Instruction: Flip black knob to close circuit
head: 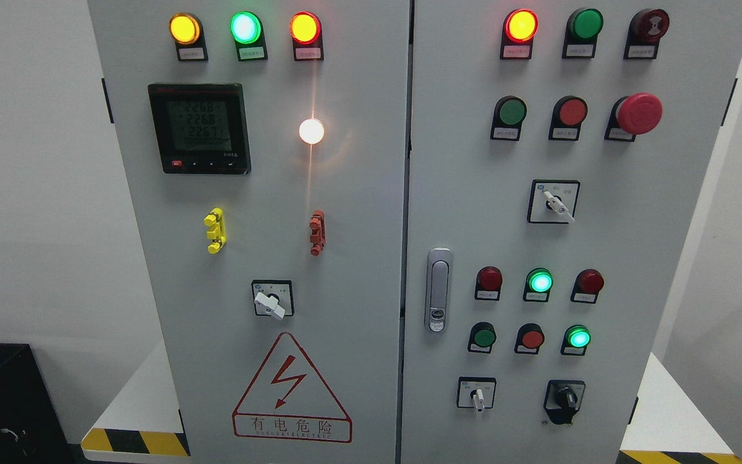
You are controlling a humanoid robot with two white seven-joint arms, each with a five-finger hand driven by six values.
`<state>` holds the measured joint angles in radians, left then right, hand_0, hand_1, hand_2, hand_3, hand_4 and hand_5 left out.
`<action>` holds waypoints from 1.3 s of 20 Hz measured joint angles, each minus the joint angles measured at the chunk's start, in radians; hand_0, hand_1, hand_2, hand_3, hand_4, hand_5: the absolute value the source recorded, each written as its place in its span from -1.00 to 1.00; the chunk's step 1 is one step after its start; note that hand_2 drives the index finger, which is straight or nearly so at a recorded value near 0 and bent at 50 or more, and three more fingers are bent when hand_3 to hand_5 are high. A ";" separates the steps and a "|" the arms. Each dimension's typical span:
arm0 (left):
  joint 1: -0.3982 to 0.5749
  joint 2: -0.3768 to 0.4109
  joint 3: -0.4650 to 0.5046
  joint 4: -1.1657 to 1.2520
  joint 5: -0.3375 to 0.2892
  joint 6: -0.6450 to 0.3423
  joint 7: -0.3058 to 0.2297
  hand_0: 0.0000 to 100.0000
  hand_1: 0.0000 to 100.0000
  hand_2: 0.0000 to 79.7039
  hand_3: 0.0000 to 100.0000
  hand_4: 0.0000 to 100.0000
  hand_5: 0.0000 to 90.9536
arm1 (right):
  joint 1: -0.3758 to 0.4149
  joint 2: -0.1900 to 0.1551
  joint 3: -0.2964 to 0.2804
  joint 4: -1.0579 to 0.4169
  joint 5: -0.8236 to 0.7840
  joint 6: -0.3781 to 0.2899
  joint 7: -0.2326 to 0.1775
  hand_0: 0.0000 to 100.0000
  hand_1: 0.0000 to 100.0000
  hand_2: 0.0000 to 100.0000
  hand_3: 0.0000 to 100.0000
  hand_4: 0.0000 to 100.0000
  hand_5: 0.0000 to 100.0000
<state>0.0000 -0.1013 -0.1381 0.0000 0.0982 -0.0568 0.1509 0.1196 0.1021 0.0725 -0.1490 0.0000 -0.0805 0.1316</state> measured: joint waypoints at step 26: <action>0.000 0.000 0.000 0.000 0.000 0.000 0.000 -0.76 0.11 -1.00 -1.00 -1.00 -1.00 | -0.009 0.005 -0.118 -0.111 -0.037 -0.064 0.169 -1.00 -1.00 -1.00 -0.76 -0.90 -1.00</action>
<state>0.0000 -0.1013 -0.1381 0.0000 0.0982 -0.0568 0.1509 0.1110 0.1071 -0.0458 -0.2599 -0.0367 -0.1443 0.3004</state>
